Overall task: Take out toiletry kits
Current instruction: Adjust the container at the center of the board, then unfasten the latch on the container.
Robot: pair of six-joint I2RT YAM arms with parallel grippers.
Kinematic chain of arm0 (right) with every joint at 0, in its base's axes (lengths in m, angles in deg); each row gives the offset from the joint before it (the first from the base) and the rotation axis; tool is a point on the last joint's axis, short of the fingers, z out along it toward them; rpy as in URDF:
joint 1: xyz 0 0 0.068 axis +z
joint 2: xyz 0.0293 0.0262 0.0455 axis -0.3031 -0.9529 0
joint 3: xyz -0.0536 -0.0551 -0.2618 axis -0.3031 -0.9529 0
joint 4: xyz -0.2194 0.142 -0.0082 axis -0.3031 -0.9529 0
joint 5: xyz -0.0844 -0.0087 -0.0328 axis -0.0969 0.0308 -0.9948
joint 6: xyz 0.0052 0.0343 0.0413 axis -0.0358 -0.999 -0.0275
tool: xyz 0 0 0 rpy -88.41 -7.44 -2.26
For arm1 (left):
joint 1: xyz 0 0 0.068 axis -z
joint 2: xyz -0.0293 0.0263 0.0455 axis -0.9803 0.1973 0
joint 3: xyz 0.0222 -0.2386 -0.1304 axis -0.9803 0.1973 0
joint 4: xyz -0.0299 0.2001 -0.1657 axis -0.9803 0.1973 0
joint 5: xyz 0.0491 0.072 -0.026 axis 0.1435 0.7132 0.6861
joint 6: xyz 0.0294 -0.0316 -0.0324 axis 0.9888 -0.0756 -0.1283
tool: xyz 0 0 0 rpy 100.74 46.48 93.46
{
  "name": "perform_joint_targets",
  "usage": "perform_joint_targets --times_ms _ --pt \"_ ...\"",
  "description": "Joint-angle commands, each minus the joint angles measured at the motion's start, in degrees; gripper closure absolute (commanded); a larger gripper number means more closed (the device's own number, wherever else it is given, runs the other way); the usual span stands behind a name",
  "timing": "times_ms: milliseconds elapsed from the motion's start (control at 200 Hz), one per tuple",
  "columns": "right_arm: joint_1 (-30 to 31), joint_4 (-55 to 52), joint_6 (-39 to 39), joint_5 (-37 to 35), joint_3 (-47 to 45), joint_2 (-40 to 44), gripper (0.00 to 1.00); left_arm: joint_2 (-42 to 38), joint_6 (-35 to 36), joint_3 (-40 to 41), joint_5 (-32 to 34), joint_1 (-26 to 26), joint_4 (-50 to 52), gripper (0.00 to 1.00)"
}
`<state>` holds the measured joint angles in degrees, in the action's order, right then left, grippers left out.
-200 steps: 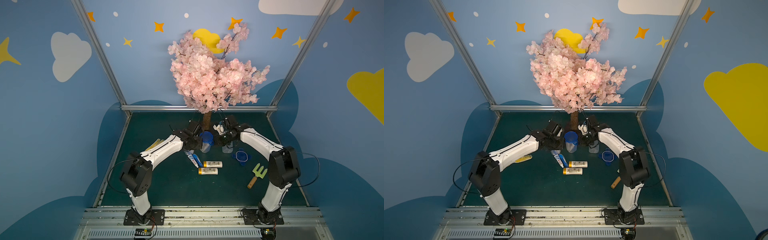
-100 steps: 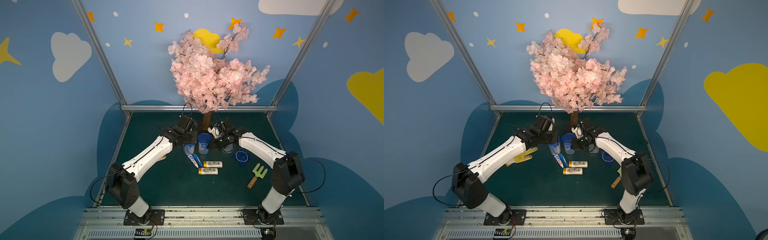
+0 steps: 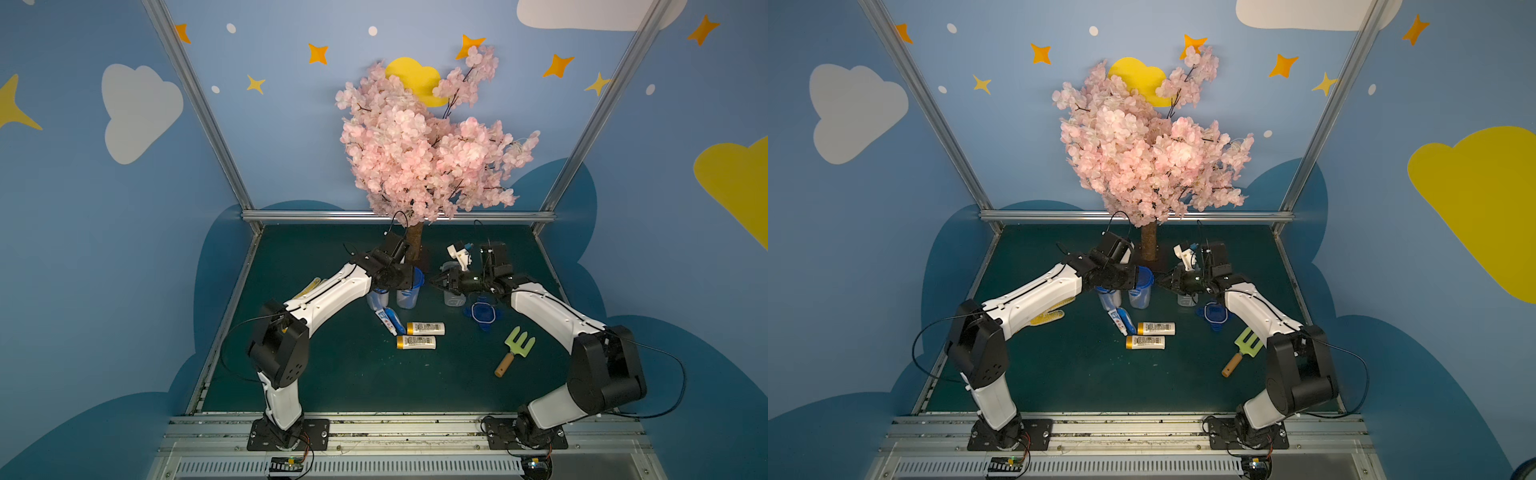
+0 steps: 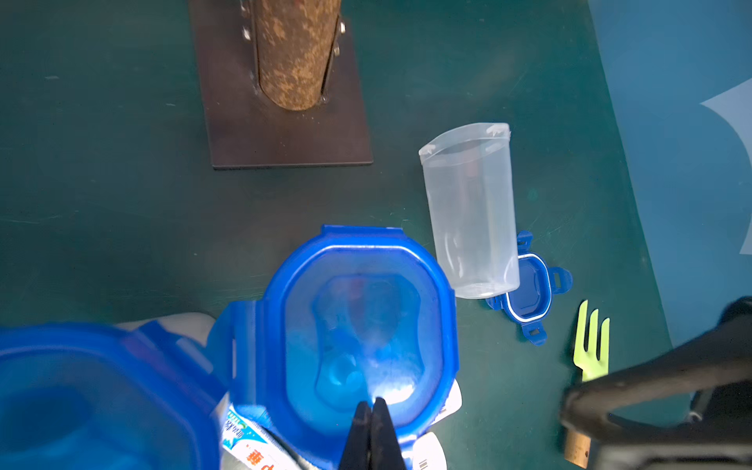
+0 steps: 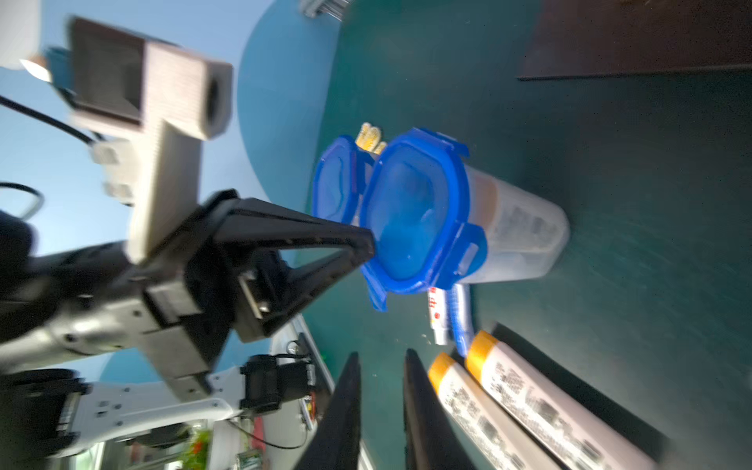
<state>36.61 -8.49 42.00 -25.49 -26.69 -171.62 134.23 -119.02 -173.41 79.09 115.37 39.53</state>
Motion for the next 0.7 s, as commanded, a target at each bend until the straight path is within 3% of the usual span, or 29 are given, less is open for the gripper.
perform_joint_targets --times_ms 0,285,696 --pt "-0.8 16.0 -10.1 8.8 -2.0 -4.3 0.69 0.5 0.7 -1.4 -0.7 -0.2 -0.3 0.98" --pt "-1.3 19.6 -12.8 8.8 -1.2 -10.5 0.49 2.0 0.8 -0.9 -0.9 -1.3 -0.7 0.98" --pt "-1.6 24.9 -16.9 8.7 -2.2 -15.5 0.47 4.6 0.1 -1.5 -3.0 -1.2 -0.9 0.98"
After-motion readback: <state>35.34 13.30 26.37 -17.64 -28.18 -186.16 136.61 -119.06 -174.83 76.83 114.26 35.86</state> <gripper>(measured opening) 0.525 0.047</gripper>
